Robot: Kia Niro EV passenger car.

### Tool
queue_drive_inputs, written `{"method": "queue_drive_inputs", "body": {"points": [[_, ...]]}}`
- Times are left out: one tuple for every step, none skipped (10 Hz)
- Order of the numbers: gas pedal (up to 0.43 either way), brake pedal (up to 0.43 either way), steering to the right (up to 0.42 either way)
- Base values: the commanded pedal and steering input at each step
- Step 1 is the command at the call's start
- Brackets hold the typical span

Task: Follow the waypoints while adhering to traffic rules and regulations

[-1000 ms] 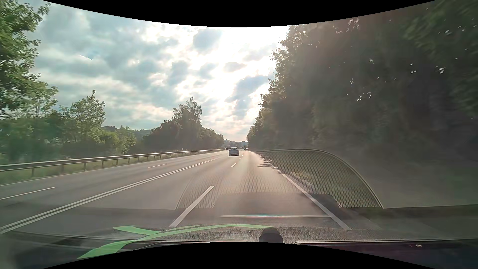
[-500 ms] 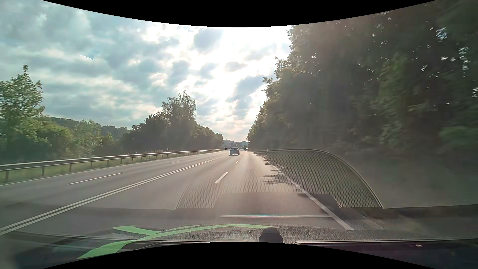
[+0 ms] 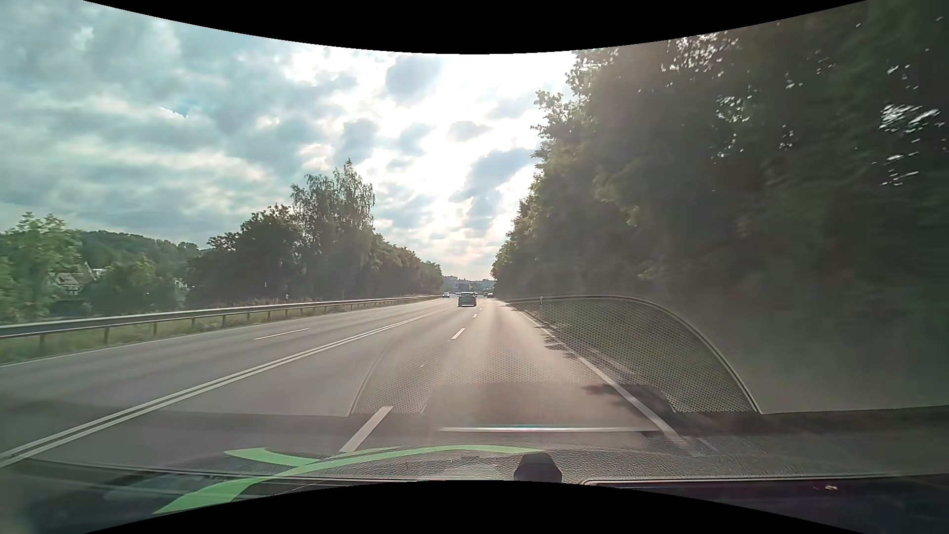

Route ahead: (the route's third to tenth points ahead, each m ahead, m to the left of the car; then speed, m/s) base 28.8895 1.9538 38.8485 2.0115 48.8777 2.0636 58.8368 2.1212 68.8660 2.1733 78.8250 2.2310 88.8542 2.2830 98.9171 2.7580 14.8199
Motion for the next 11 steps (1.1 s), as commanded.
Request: {"method": "queue_drive_inputs", "body": {"points": [[0.177,0.000,-0.002],[0.177,0.000,-0.001],[0.177,0.000,0.000],[0.177,0.000,0.000],[0.177,0.000,0.000],[0.177,0.000,0.000],[0.177,0.000,0.000],[0.177,0.000,0.000],[0.169,0.000,0.000],[0.169,0.000,0.000],[0.169,0.000,0.000]]}}
